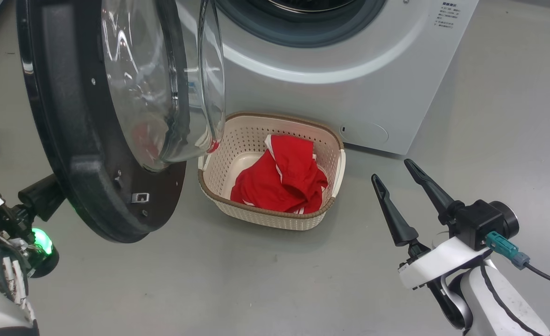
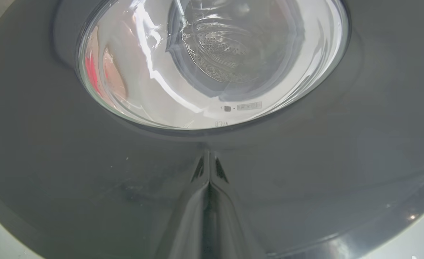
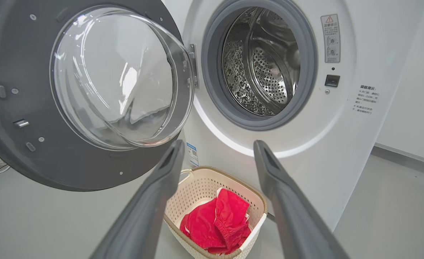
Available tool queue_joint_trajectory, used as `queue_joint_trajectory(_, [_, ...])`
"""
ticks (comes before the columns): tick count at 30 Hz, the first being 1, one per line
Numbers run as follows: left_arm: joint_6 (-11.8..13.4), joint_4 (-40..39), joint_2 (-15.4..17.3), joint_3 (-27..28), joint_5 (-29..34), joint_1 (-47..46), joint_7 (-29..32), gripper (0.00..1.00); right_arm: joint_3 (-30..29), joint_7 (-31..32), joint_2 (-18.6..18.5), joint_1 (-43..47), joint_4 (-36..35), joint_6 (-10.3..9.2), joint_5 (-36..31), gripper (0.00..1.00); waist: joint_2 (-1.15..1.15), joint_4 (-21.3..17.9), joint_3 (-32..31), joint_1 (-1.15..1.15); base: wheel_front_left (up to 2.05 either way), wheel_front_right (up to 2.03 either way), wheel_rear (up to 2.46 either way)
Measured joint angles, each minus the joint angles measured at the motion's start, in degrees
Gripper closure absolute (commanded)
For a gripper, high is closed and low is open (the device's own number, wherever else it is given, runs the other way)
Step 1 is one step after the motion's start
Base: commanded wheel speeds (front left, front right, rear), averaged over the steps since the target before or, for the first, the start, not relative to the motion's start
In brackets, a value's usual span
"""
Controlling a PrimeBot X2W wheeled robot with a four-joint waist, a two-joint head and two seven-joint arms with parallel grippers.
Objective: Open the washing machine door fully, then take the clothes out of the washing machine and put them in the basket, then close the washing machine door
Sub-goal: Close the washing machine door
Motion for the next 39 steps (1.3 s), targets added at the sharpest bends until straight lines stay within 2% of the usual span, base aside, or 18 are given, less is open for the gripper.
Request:
queue_joint_trajectory(13, [0.0, -6.2, -1.6, -1.1, -2.4, 3.6, 2.4, 1.00, 0.5, -0.3, 0.9, 0.0, 0.7, 0.01, 0.0, 0.00, 0.00, -1.9, 0.1, 0.00, 0.00, 0.00, 0.00])
queue_joint_trajectory(19, [1.1, -9.9, -1.9, -3.5, -5.4, 6.8, 3.2, 1.00, 1.3, -0.3, 1.6, 0.0, 1.2, 0.01, 0.0, 0.00, 0.00, -5.7, -0.2, 0.00, 0.00, 0.00, 0.00])
queue_joint_trajectory(25, [2.5, -9.4, -1.9, -7.9, -12.0, 7.4, 3.2, 1.00, 1.4, -0.4, 1.7, -0.2, 1.1, 0.01, 0.0, 0.00, 0.00, -8.3, 0.4, 0.00, 0.00, 0.00, 0.00])
queue_joint_trajectory(39, [2.7, -10.5, -1.9, -15.9, -18.5, 8.2, -3.0, 1.00, -0.2, -0.4, 2.0, -1.3, 1.1, 0.02, 0.5, 0.00, 0.00, -13.0, 2.5, 0.00, 0.00, 0.00, 0.00])
